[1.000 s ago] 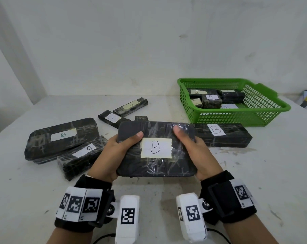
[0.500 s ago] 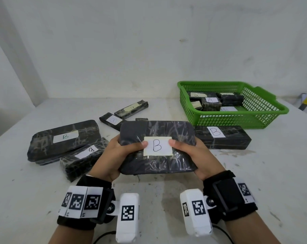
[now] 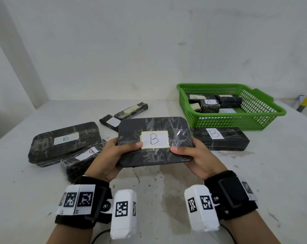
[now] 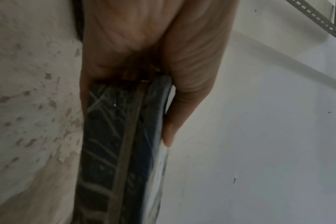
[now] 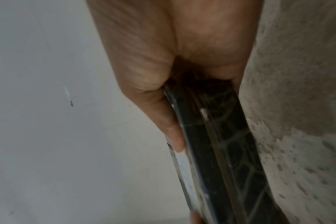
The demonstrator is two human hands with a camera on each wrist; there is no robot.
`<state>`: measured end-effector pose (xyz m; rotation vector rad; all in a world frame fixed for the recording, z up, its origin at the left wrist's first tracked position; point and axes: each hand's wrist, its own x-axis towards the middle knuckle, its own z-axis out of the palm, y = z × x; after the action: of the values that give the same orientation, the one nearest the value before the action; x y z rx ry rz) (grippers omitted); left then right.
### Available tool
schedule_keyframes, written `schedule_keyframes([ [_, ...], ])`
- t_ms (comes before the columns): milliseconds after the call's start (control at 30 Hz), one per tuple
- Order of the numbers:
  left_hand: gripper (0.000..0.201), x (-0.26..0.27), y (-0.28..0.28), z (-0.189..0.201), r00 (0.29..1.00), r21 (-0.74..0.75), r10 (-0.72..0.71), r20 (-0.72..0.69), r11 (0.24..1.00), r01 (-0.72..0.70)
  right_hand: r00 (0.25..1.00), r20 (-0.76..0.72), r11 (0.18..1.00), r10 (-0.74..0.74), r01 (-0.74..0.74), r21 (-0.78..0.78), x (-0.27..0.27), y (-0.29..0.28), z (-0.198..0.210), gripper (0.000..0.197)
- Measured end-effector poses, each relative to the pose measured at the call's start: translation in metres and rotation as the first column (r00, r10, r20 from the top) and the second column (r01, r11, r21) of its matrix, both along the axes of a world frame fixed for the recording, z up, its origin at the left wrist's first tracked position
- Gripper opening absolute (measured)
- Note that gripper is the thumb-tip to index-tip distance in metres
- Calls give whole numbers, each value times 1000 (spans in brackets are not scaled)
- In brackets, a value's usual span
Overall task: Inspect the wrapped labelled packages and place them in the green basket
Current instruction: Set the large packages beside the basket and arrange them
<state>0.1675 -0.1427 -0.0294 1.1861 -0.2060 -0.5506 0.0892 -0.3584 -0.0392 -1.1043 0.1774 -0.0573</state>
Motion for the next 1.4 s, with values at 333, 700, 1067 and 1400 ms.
schedule_keyframes([
  [333,25,-1,2,3,998,53,48,36,997,-50,997,80,999,-13,16,-31,1,1,-4,54],
  [700,40,-4,-3,2,996,70,80,40,994,-82,996,84,978,-32,48,-201,2,-2,-5,65],
  [1067,33,-10,-11,4,984,126,153,94,978,-164,992,95,950,-81,106,-295,0,0,-3,76],
  [1400,65,-16,-9,10,992,147,22,124,988,-40,982,84,925,-169,187,-331,-3,4,0,60],
])
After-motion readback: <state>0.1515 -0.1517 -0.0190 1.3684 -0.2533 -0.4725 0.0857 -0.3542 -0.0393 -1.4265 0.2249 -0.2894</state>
